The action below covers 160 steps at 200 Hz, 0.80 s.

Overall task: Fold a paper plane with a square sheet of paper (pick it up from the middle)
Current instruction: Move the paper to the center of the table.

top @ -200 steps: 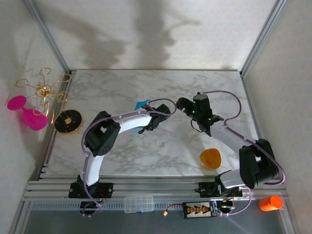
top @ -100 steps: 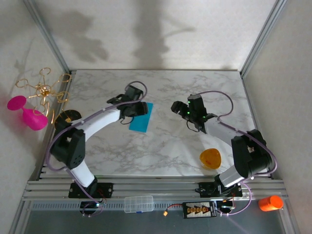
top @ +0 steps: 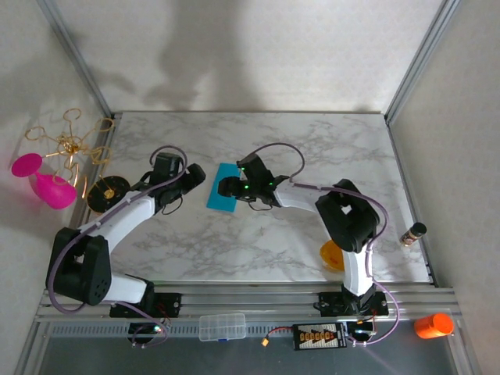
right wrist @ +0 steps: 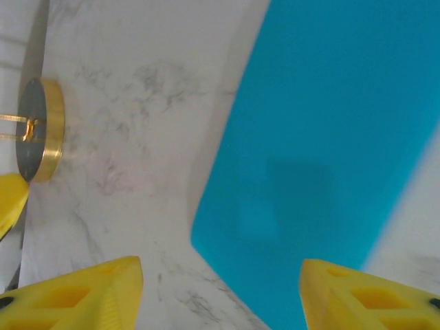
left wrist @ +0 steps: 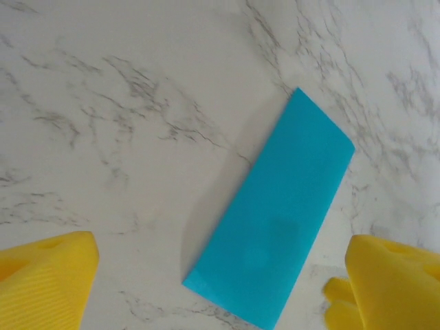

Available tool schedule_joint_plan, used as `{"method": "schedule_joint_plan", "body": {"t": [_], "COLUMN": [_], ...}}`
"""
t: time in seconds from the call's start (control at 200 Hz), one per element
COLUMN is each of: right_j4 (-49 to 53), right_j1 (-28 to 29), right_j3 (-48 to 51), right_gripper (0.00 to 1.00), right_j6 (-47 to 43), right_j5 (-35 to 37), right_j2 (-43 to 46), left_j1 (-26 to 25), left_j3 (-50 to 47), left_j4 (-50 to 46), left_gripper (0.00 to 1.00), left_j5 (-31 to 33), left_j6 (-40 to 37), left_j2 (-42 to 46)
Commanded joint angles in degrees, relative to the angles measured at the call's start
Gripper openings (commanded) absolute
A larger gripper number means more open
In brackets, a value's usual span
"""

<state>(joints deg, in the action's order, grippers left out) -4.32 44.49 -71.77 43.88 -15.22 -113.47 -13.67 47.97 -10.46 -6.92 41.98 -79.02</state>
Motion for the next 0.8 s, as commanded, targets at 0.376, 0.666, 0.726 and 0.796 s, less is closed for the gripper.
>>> {"method": "schedule_joint_plan", "body": {"t": [0.376,0.666,0.726,0.796], "right_j4": [13.3,15.4,15.1,12.0], "right_j1": [0.7,-6.3,-6.5,-6.5], "right_j3": [-7.2,8.9,9.3,9.5], "right_gripper": [0.61,0.61,0.61,0.60], "right_j6": [-9.8,-26.0,-26.5,-22.4], "right_j5": [-1.4,-5.6,-6.6,-7.5], "right_j2": [-8.5,1.0,2.7,6.3], "left_j1": [2.0,1.9,1.8,1.4], "left_j3": [-2.3,-1.8,-2.2,-2.6], "left_j4": [5.7,4.8,6.0,7.1], "left_gripper": [0.98,0.99,0.99,0.99], "left_j5": [-5.9,-10.9,-12.3,-14.0], "left_j6": [0.9,-0.9,-0.3,0.6], "left_j2": [1.8,0.1,-0.4,-1.1]}}
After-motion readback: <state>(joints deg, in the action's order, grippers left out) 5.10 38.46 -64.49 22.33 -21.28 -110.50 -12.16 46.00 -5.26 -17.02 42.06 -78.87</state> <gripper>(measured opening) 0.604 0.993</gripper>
